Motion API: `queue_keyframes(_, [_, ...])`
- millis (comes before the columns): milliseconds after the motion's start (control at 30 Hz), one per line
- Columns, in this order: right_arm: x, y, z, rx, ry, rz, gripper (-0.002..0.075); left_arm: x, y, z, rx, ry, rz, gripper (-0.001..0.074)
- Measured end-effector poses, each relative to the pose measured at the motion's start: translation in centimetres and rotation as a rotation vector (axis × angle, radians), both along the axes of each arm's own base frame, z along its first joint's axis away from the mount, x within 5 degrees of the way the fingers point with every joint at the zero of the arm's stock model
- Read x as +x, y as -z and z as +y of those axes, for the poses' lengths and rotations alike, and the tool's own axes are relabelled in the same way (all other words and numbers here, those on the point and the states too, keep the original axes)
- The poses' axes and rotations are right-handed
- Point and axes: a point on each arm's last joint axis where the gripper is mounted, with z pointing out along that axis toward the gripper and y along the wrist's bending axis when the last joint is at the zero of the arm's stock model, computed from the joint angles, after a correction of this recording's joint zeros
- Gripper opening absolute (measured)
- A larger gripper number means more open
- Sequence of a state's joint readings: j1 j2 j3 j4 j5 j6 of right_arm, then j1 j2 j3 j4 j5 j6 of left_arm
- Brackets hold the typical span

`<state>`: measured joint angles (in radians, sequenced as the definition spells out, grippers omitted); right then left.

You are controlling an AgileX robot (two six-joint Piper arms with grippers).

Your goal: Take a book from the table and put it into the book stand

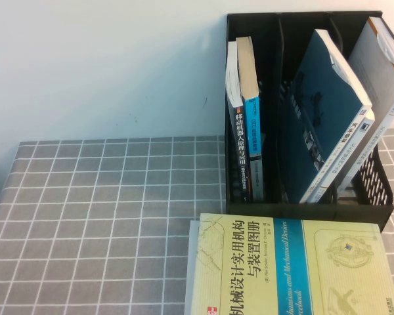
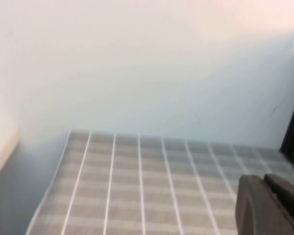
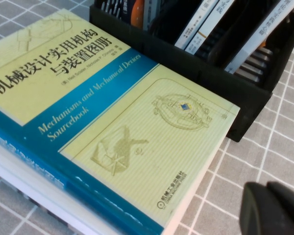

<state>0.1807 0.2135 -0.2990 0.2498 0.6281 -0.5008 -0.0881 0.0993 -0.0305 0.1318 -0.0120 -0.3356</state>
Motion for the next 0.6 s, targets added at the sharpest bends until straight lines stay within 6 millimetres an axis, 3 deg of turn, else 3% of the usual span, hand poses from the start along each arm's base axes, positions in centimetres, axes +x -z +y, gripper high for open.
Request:
queue_keyframes(100, [0.0,0.0,0.0,0.0,0.0,0.0,-0.0003,0.0,1.6,0.1,-0.023,-0.021,0.031,-0.0003])
queue_keyframes(300, [0.0,0.1,0.0,0.0,0.0,0.002,-0.0003,-0.3,2.9,0.3,0.029,-0.039,0.157,-0.0003])
queue_keyframes(467, [0.0,0.1,0.0,0.0,0.0,0.002,-0.0003,-0.6,4.0,0.2,-0.039,-0.037,0.285,-0.0003])
queue_keyframes(600, [0.0,0.1,0.0,0.0,0.0,0.002,-0.0003,-0.7,4.2,0.1,0.006,-0.013,0.304,-0.0003])
